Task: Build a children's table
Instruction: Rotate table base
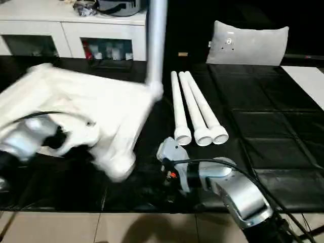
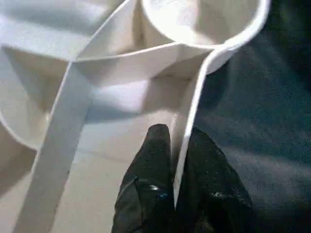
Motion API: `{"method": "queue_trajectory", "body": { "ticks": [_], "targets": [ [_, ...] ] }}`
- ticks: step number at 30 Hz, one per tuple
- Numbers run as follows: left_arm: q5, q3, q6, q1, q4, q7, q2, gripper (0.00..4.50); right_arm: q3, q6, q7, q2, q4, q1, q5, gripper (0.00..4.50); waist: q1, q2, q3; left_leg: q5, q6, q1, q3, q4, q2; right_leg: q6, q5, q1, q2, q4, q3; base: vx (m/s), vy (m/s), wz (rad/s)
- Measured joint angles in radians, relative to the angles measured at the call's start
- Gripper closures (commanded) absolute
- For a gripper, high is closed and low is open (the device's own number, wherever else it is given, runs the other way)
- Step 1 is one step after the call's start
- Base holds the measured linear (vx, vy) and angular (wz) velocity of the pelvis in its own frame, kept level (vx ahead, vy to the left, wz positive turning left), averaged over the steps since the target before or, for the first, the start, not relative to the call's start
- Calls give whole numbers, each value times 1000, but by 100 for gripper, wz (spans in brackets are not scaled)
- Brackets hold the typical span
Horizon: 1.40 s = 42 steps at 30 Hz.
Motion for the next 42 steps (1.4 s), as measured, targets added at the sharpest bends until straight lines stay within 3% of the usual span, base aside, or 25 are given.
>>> {"method": "queue_trajectory", "body": {
  "ticks": [2, 7, 12, 18, 26, 28, 29, 33, 37, 40, 42],
  "targets": [
    [-12, 36, 40, 11, -10, 59, -25, 436, -7, -5, -19, 9, 20, -1, -16, 0, -4, 0, 0, 0, 0, -1, 0, 0, 0, 0, 0, 0, 0, 0, 0, 0, 0, 0],
    [-32, 62, -14, 31, -10, 143, -59, 447, -19, -6, -42, 22, 29, -7, -28, 0, 0, 0, 0, 0, 0, -1, -1, 0, 0, -3, 2, 0, 0, -2, -1, 0, 0, 0],
    [-9, 62, -146, 39, 20, 210, -92, 447, -32, -21, -91, 36, 63, -26, -37, 0, 26, 1, 0, 0, 0, 0, -2, 0, 0, -2, 2, 0, 0, -2, -2, 0, 0, 0],
    [12, 58, -301, 68, 28, 203, -86, 447, -64, -35, -154, 68, 106, -30, -65, 0, 38, 0, 0, 0, 0, -1, -3, 0, 0, -2, 1, 0, 0, -2, -2, 0, 0, 0],
    [-44, 59, -346, 147, -76, 56, -48, 447, -106, -7, -192, 82, 87, -31, -47, 0, 51, 1, 0, 0, 0, -1, -2, -1, -1, 0, 0, 0, -2, -2, -2, 0, 0, 0],
    [-53, 56, -346, 164, -106, 27, -40, 447, -128, 20, -193, 84, 70, -21, -17, 0, 50, 1, 0, 0, 0, -1, -1, -1, -1, 0, 0, 0, -2, -3, -2, 0, 0, 0],
    [-63, 55, -338, 179, -132, 11, -33, 420, -146, 39, -195, 88, 54, -15, 0, 0, 48, 1, 0, 0, 0, -1, -1, -1, -1, 0, 0, 0, -2, -3, -2, 0, 0, 0],
    [-128, 71, -290, 220, -214, -11, -37, 390, -189, 49, -238, 122, 15, 9, 17, 0, 46, 1, 0, 0, 0, -1, -1, -1, 0, 0, 0, -1, -2, -2, -2, 0, 0, 0],
    [-282, 199, -150, 266, -408, 58, -76, 350, -232, 27, -334, 192, -19, 23, 23, 0, 31, 0, 0, 0, 0, 0, -1, -1, 0, 0, 0, -1, -2, -1, -2, 0, 0, 0],
    [-322, 304, -73, 300, -487, 187, -105, 333, -269, 8, -422, 246, -28, 32, 11, 0, 18, 0, 0, 0, 0, -1, 0, -1, 0, 5, -3, -1, -1, -1, -2, 0, 0, 0],
    [-331, 372, -12, 342, -548, 316, -146, 308, -303, 49, -488, 293, -46, 45, 15, 0, 7, 0, 0, 0, 0, -1, 0, -1, 0, 5, -3, -1, -1, -1, -2, 0, 0, 0]
  ]
}}
